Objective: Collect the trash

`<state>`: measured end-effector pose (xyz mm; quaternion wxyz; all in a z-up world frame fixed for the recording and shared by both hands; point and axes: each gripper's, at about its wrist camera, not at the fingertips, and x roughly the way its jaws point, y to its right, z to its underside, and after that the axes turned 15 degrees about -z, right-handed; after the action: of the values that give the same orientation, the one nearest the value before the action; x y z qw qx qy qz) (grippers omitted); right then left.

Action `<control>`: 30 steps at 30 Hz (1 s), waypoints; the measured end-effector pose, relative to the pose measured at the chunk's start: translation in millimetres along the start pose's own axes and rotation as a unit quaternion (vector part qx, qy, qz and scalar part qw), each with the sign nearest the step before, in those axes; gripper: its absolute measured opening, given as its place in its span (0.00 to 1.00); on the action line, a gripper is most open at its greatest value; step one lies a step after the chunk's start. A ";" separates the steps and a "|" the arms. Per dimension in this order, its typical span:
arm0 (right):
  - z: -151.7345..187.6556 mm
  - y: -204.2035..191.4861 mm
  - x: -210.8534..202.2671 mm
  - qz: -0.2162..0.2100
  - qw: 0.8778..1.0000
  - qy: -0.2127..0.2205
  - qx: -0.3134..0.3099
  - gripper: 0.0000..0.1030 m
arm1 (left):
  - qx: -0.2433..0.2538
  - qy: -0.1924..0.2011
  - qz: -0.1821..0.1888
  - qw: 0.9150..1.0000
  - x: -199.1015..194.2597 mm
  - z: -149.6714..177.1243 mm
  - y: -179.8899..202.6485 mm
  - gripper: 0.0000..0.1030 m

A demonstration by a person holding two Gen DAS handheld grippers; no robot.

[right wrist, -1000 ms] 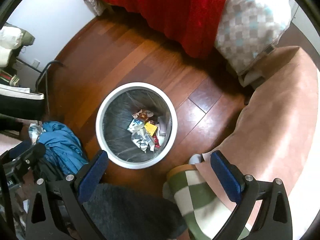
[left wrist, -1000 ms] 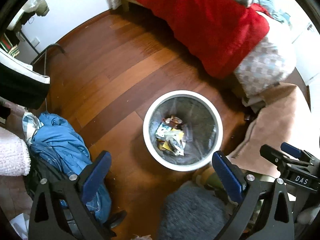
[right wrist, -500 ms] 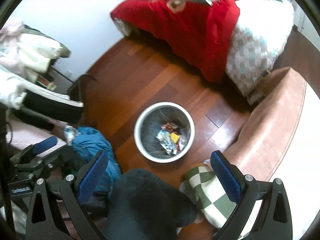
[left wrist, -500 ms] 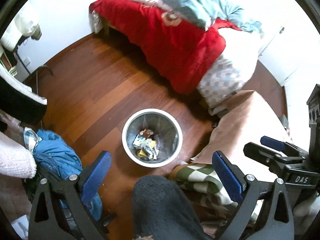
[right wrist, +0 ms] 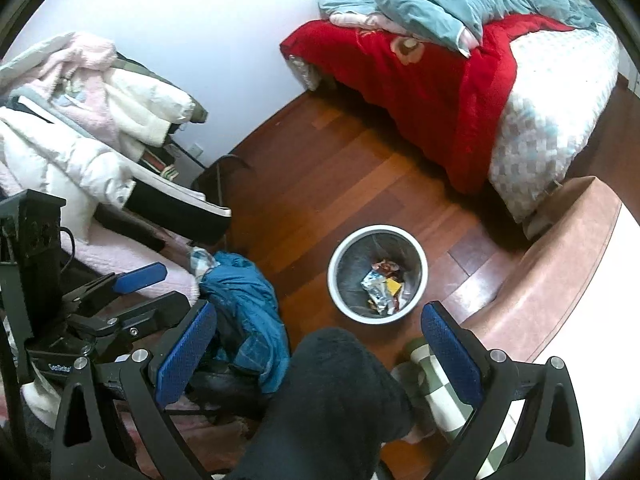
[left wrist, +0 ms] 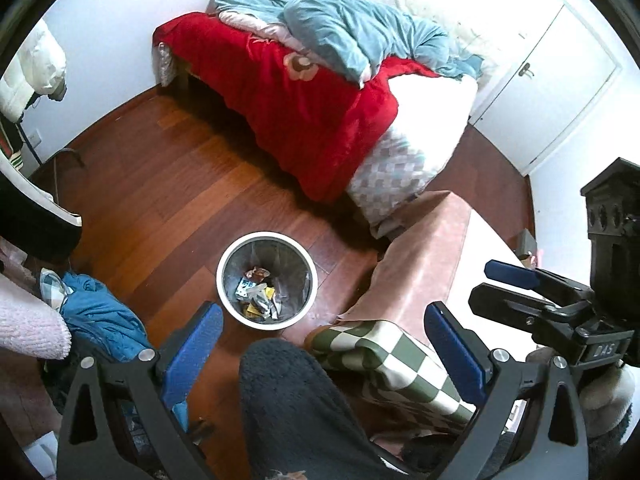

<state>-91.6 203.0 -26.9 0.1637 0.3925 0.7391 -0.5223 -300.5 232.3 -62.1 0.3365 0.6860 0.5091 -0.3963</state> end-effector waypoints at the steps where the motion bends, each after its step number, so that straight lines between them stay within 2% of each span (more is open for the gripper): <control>1: -0.2 -1.6 -1.3 -0.002 1.000 0.000 -0.001 1.00 | 0.000 0.003 0.001 1.000 -3.3 0.5 0.3 1.00; 11: 0.8 -21.1 -15.1 -0.011 1.000 -0.005 -0.013 1.00 | -0.009 0.021 0.007 1.000 -23.9 5.2 -5.4 1.00; 30: 5.7 -16.0 -11.2 -0.011 1.000 -0.018 -0.010 1.00 | -0.008 0.019 0.008 1.000 -24.6 11.0 -5.3 1.00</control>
<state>-97.5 190.9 -11.6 0.1746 0.3734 0.7456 -0.5237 -311.9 213.5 -45.7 0.3357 0.6945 0.5132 -0.3762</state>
